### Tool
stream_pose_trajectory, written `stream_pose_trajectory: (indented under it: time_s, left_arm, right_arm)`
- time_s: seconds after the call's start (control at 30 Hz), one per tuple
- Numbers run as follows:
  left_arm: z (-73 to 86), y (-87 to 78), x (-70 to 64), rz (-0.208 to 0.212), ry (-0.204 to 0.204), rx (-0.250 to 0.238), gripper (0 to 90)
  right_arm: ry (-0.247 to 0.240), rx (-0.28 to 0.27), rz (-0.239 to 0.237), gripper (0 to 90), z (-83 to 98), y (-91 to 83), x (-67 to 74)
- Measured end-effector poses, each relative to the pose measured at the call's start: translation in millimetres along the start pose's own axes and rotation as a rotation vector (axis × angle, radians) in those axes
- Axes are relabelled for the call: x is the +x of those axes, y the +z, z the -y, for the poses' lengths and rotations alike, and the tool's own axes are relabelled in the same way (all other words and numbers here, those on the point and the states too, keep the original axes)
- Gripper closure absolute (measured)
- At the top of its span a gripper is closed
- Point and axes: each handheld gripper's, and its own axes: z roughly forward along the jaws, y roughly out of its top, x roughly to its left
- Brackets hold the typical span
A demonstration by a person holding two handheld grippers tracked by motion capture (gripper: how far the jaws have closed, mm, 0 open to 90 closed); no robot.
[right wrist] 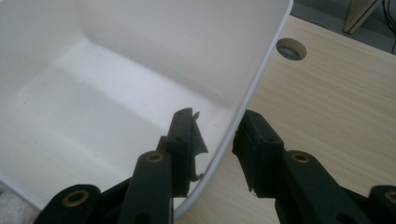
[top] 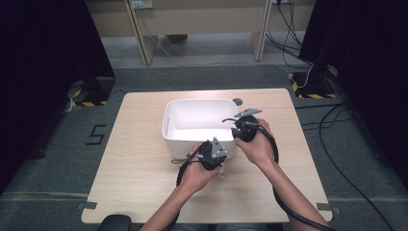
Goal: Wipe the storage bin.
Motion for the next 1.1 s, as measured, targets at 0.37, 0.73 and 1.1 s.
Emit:
stream_pose_trajectory:
  time_s: [0.37, 0.73, 1.1]
  left_arm:
    - [10.2, 17.2, -4.1, 0.006, 0.005, 0.041, 74.5]
    - [13.1, 27.5, -5.6, 0.015, 0.002, 0.067, 74.5]
    - [7.6, 25.9, -7.1, 0.012, -0.005, 0.064, 74.4]
  right_arm:
    - [0.001, 0.0, -0.002, 67.3, 0.1, -0.2, 0.0]
    - [0.0, 0.001, -0.007, 67.3, 0.1, 0.0, 0.5]
    - [0.007, 0.002, -0.006, 67.3, 0.1, -0.1, 0.9]
